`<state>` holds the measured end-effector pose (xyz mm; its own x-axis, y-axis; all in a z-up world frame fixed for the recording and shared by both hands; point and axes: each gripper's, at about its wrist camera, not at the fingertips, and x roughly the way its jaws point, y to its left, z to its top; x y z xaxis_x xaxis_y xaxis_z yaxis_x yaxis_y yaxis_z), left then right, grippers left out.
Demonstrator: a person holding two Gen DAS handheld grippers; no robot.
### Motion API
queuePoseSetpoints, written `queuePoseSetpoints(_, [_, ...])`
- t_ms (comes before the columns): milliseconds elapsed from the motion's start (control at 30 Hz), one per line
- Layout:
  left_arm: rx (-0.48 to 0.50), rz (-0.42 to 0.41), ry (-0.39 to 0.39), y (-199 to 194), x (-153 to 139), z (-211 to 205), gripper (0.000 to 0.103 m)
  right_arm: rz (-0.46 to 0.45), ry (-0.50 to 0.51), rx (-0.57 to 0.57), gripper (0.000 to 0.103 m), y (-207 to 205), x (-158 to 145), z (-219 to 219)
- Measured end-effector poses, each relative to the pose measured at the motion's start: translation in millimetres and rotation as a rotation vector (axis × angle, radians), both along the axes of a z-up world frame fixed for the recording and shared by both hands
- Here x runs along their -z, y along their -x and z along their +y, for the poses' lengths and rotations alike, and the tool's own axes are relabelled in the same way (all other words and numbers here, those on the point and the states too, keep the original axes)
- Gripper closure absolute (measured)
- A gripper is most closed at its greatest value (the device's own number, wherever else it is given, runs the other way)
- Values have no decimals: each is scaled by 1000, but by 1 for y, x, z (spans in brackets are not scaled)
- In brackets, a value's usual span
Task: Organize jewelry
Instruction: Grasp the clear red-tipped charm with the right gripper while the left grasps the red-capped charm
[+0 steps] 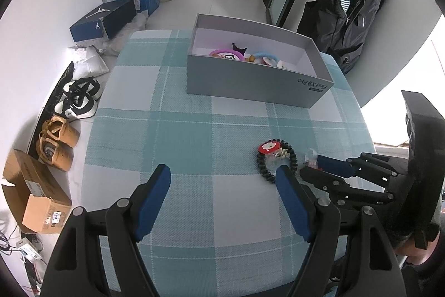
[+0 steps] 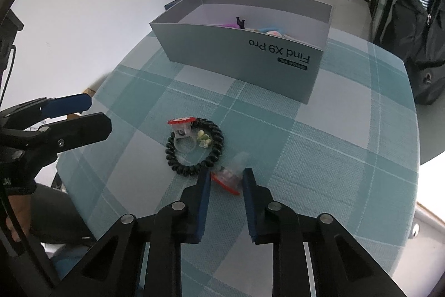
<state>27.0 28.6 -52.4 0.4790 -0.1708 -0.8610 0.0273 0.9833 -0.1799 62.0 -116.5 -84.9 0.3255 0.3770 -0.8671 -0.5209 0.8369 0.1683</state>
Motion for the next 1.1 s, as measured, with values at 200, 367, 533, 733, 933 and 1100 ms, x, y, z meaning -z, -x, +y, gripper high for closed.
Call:
queuePoseSetpoints(200, [11, 17, 21, -5, 4, -8, 29, -22, -19, 18, 81, 3, -10, -12])
queuePoseSetpoints(367, [38, 33, 12, -14, 9, -16, 29, -28, -44, 49, 81, 4, -19, -25])
queuePoseSetpoints(533, [39, 62, 1, -21, 17, -22, 29, -35, -50, 92, 81, 2, -24, -46])
queuePoseSetpoints(733, [39, 68, -34, -27, 22, -29, 29, -41, -80, 104, 81, 1, -32, -59])
queuePoseSetpoints(933, [26, 106, 35, -35, 30, -27, 29, -33, -91, 103, 81, 2, -35, -67])
queuePoseSetpoints(1100, [39, 98, 25, -37, 27, -30, 49, -32, -101, 111, 81, 2, -38, -69])
